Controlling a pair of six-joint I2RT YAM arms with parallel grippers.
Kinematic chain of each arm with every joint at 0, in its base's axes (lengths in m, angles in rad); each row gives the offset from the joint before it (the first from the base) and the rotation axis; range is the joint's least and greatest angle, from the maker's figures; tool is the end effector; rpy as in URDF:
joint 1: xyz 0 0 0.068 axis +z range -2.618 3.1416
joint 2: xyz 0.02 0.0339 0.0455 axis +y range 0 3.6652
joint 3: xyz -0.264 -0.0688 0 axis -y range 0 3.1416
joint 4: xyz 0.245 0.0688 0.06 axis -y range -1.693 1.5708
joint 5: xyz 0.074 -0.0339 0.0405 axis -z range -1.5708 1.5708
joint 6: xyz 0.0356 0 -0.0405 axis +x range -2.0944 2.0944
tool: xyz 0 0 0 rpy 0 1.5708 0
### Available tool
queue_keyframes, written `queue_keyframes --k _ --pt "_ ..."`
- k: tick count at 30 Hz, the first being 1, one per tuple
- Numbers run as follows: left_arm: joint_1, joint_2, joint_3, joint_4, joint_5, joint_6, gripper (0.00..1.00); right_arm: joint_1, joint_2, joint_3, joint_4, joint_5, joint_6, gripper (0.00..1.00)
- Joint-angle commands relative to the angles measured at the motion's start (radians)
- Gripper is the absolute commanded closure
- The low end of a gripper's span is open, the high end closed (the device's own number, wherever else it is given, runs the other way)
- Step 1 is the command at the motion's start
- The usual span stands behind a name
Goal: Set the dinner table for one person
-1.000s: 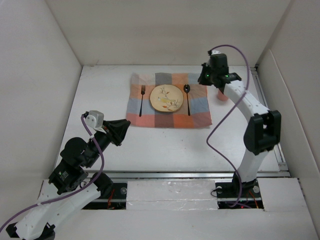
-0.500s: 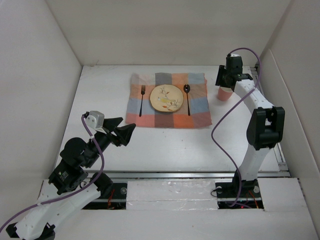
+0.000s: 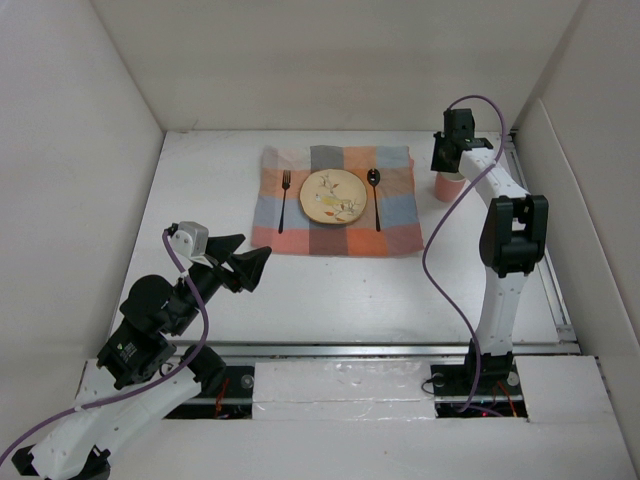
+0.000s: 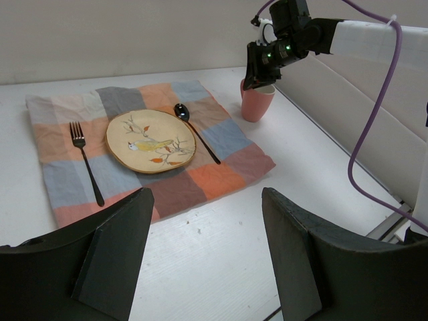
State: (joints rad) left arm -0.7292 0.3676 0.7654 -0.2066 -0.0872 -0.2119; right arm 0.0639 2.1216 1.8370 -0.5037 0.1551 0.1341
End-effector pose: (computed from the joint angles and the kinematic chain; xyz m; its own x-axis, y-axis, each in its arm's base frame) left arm 0.0645 -0.0535 0.3794 0.0124 -0.2920 -0.9563 0.6164 0.7553 -0.2227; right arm 0.4865 0.0256 0.2498 -0.6953 0.0879 -0.7134 0.1398 0.9901 -0.0143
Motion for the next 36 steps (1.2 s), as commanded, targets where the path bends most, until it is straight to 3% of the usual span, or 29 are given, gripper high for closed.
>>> queue_keyframes --k 1,7,13,16,26,36 --pt "0.005 -0.004 -0.008 0.052 -0.017 0.002 0.37 -0.012 0.026 0.048 -0.029 0.017 -0.016 0.78" --pt "0.005 -0.001 -0.005 0.050 -0.014 0.002 0.37 -0.021 -0.003 0.016 0.007 0.052 -0.013 1.00" --pt "0.005 -0.004 -0.006 0.053 -0.017 0.002 0.37 -0.010 -0.173 -0.036 0.088 0.112 -0.016 1.00" --pt "0.005 0.001 -0.005 0.055 -0.014 0.002 0.37 0.031 -0.196 0.054 0.054 0.097 -0.031 1.00" --pt "0.005 -0.009 -0.008 0.056 -0.014 0.003 0.37 0.136 -0.017 0.385 -0.096 0.064 -0.053 1.00" --pt "0.005 0.008 -0.006 0.058 -0.014 0.006 0.36 0.175 0.167 0.648 -0.128 0.041 -0.062 1.00"
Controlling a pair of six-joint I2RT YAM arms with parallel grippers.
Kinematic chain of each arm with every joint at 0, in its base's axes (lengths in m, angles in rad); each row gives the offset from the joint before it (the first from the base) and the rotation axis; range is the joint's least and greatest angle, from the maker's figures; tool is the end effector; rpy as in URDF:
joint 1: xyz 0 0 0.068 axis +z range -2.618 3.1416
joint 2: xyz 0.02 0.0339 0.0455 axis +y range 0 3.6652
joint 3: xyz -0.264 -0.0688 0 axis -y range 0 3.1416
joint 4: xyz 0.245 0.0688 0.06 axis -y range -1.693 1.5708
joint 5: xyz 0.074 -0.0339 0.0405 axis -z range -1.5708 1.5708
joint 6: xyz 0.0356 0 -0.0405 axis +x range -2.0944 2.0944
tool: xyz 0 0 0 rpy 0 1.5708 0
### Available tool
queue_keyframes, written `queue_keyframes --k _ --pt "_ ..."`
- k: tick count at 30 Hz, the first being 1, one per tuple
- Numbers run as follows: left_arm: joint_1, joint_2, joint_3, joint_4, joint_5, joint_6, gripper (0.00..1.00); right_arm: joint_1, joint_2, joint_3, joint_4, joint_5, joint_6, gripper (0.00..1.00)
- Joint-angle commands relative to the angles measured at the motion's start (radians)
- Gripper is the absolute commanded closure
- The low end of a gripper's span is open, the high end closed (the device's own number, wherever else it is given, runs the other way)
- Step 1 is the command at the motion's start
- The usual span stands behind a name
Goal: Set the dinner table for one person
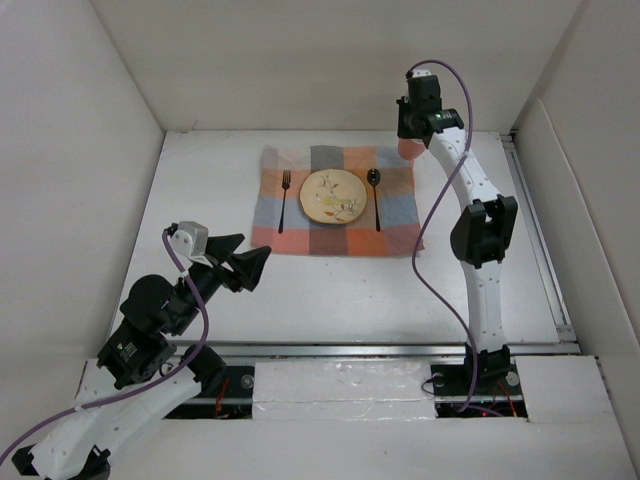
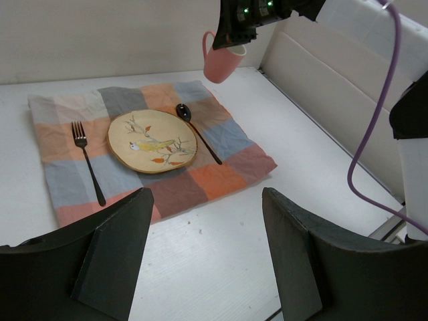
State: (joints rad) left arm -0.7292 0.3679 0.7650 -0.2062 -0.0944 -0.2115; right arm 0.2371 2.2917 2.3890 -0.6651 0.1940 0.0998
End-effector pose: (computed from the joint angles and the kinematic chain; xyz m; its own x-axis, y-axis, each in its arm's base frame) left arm 0.0648 -0.0534 0.3793 0.0136 -0.2924 -0.9562 0.6108 0.7596 -0.2236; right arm 0.5111 0.1164 0.3368 -0.5274 -0.0269 -0.8492 -0.0200 0.9996 -0.0192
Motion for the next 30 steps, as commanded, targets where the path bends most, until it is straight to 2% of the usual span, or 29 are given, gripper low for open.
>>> queue_keyframes --k 1,30 --pt "0.005 0.008 -0.006 0.054 -0.007 0.006 0.37 0.002 0.008 0.123 0.035 0.002 -0.028 1.00" --pt "0.005 0.019 -0.004 0.054 -0.036 0.008 0.37 0.031 0.224 0.141 0.111 -0.041 0.003 1.00"
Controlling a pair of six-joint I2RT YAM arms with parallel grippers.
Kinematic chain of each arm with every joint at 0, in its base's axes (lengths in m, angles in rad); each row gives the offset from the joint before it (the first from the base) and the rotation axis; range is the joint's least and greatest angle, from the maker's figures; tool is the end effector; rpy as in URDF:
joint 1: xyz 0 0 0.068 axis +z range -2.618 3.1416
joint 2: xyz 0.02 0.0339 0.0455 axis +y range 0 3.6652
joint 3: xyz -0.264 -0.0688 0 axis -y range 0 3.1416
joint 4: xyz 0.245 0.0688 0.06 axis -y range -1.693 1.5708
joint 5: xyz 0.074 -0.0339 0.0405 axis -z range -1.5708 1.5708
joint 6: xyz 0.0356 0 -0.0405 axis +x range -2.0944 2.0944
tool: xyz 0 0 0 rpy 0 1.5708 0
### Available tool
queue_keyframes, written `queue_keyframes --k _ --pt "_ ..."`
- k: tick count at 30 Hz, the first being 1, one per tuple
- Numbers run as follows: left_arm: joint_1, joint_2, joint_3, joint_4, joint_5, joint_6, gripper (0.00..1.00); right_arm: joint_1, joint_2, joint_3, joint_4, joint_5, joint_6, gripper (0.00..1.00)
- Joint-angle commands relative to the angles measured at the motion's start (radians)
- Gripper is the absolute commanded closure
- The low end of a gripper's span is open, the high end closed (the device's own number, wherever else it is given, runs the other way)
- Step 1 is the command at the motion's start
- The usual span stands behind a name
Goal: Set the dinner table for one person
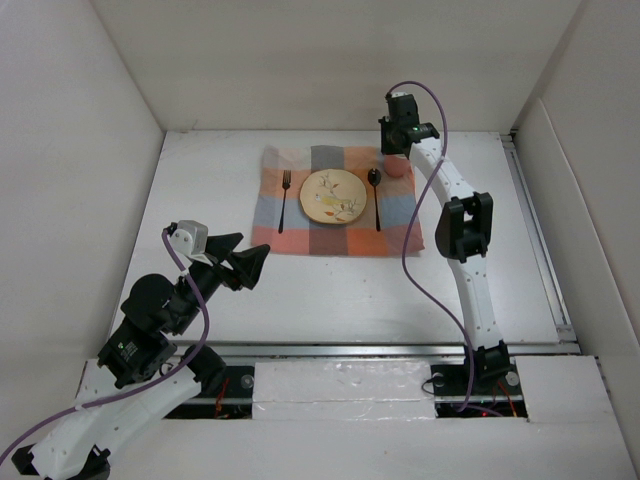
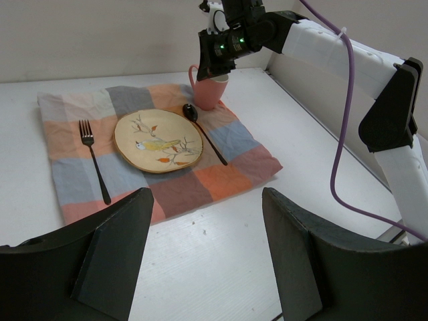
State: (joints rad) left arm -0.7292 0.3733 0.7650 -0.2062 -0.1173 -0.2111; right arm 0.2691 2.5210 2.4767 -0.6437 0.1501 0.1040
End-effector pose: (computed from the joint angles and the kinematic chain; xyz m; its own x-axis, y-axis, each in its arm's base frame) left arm 0.0663 -0.0537 0.3789 0.0138 -0.2914 -0.9565 0.5920 0.7733 -0.2270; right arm 0.5476 0.1455 0.2468 -0.6246 -0.0658 -0.7782 -0.0871 0.9961 -0.0142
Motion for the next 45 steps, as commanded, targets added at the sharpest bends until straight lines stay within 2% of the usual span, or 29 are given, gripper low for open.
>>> queue_keyframes --k 1,2,3,8,11,12,15,16,17,18,19,21,22,26,27,29,30,31,33,34,36,37,41,43,45 --pt "0.005 0.015 -0.004 0.054 -0.013 0.007 0.36 -0.001 -0.004 0.047 0.091 0.005 0.000 1.00" --pt "0.005 0.015 -0.004 0.053 -0.013 0.007 0.36 -0.001 -0.005 0.031 0.102 0.005 0.003 0.96" --pt "0.005 0.015 -0.004 0.053 -0.016 0.007 0.36 -0.001 -0.016 0.016 0.107 0.009 0.003 0.86" --pt "0.005 0.024 -0.003 0.053 -0.016 0.007 0.36 -0.001 -0.057 -0.032 0.142 0.017 0.005 0.64" --pt "0.005 0.026 -0.003 0.054 -0.021 0.007 0.36 -0.001 -0.096 -0.042 0.145 0.022 0.003 0.46" --pt "0.005 0.027 -0.001 0.054 -0.027 0.006 0.36 -0.001 -0.111 -0.050 0.150 0.014 0.005 0.37" --pt "0.005 0.024 -0.001 0.050 -0.048 0.003 0.35 -0.001 -0.200 -0.103 0.188 0.011 0.014 0.26" --pt "0.005 0.024 -0.001 0.048 -0.054 0.001 0.30 -0.001 -0.264 -0.149 0.214 0.012 0.019 0.25" --pt "0.005 0.021 -0.001 0.047 -0.065 -0.001 0.30 -0.001 -0.298 -0.174 0.229 0.019 0.029 0.26" --pt "0.005 0.019 -0.001 0.045 -0.082 -0.004 0.19 -0.001 -0.333 -0.199 0.245 0.032 0.031 0.00" --pt "0.005 0.018 -0.003 0.045 -0.090 -0.005 0.01 -0.001 -0.370 -0.228 0.263 0.028 0.030 0.00" --pt "0.005 0.009 -0.004 0.041 -0.132 -0.013 0.01 0.008 -0.528 -0.330 0.292 0.016 0.023 0.00" --pt "0.005 0.009 -0.004 0.041 -0.133 -0.013 0.01 0.009 -0.528 -0.331 0.292 0.016 0.023 0.00" --pt "0.005 -0.005 -0.004 0.025 -0.202 -0.031 0.01 0.033 -0.828 -0.637 0.438 0.022 0.026 0.00" --pt "0.005 -0.005 -0.004 0.019 -0.225 -0.036 0.01 0.045 -0.984 -0.811 0.476 0.032 0.034 0.00" --pt "0.005 -0.016 -0.007 0.013 -0.249 -0.048 0.01 0.045 -1.149 -0.991 0.594 0.046 0.084 0.00" --pt "0.005 -0.017 -0.007 0.007 -0.280 -0.069 0.01 0.045 -1.233 -1.160 0.622 0.071 0.109 0.00" --pt "0.005 -0.019 -0.010 0.001 -0.298 -0.080 0.01 0.045 -1.395 -1.243 0.671 0.084 0.134 0.00" --pt "0.005 -0.030 -0.001 -0.022 -0.332 -0.103 0.01 0.036 -1.552 -1.390 0.690 0.120 0.210 0.00" --pt "0.005 -0.033 0.002 -0.027 -0.338 -0.114 0.01 0.022 -1.696 -1.512 0.696 0.126 0.221 0.00" --pt "0.005 -0.045 0.013 -0.038 -0.355 -0.122 0.01 0.010 -1.824 -1.597 0.650 0.184 0.288 0.00" --pt "0.005 -0.048 0.014 -0.039 -0.366 -0.129 0.01 0.010 -1.938 -1.681 0.620 0.193 0.302 0.00" --pt "0.005 -0.076 0.010 -0.056 -0.380 -0.160 0.01 0.001 -2.128 -1.804 0.527 0.221 0.347 0.00" --pt "0.005 -0.095 -0.006 -0.048 -0.352 -0.172 0.01 -0.008 -2.172 -1.844 0.433 0.236 0.382 0.00" --pt "0.005 -0.102 -0.007 -0.053 -0.346 -0.183 0.01 -0.008 -2.179 -1.864 0.427 0.226 0.385 0.00"
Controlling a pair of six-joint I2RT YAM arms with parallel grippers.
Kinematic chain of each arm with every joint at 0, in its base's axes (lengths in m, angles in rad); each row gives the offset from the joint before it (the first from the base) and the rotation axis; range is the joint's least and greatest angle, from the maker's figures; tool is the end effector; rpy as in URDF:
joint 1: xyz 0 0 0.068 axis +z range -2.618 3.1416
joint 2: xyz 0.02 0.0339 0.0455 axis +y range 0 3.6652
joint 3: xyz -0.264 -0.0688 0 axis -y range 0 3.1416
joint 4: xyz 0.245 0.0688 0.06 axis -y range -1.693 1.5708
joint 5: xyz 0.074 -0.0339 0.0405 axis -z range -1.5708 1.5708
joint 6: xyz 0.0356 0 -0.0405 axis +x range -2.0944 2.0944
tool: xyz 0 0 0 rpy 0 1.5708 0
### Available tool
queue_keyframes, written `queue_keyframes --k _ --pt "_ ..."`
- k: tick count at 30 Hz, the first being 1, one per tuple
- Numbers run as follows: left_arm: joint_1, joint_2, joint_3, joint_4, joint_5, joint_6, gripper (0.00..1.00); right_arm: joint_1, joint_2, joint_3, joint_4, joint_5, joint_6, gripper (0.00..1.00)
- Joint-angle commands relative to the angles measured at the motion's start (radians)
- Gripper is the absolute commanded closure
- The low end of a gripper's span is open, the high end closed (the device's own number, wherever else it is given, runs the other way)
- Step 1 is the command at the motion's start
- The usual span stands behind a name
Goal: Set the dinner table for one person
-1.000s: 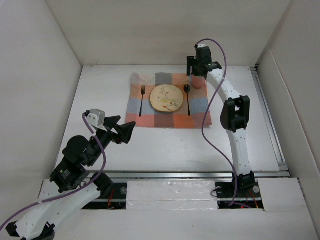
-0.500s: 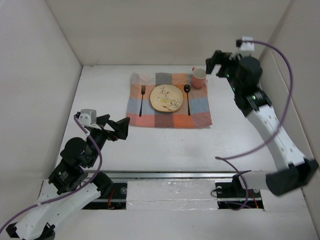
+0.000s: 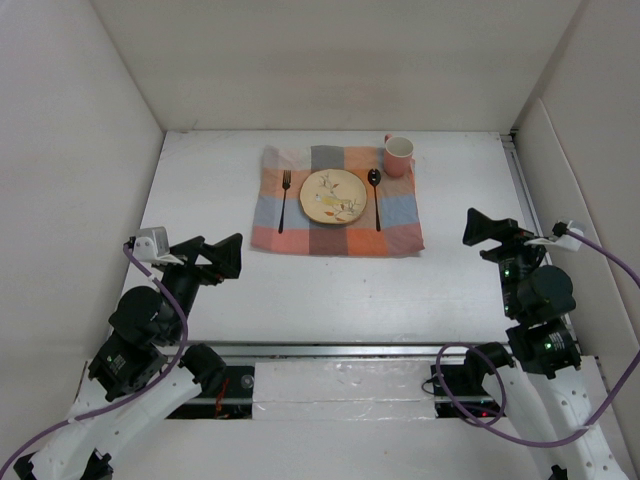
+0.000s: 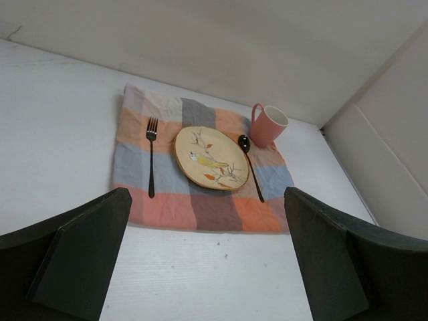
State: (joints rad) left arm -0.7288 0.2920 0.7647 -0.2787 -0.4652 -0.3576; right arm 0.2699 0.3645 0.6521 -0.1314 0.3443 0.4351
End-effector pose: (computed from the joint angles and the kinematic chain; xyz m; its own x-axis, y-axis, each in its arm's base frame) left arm 0.0568 -0.0293 0.3749 0.0413 -0.4562 -0.8889 0.3003 0.8542 -0.4245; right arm 0.0971 0.0144 0.3514 0.1656 0.4575 -0.8737 0.0006 0.8858 0.4640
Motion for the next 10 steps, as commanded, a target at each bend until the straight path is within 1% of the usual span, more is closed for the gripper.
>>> queue_keyframes --k 1,5,10 --pt "0.005 -0.024 -0.010 0.018 0.013 -0.040 0.01 -0.009 -0.021 -0.048 -0.088 0.029 0.056 0.00" --pt "0.005 -0.034 -0.010 0.025 0.028 -0.037 0.01 -0.009 -0.012 -0.049 -0.080 0.009 0.060 0.00" --pt "0.005 0.001 0.002 0.012 0.043 -0.038 0.01 -0.009 0.037 -0.013 -0.043 -0.034 0.056 0.00"
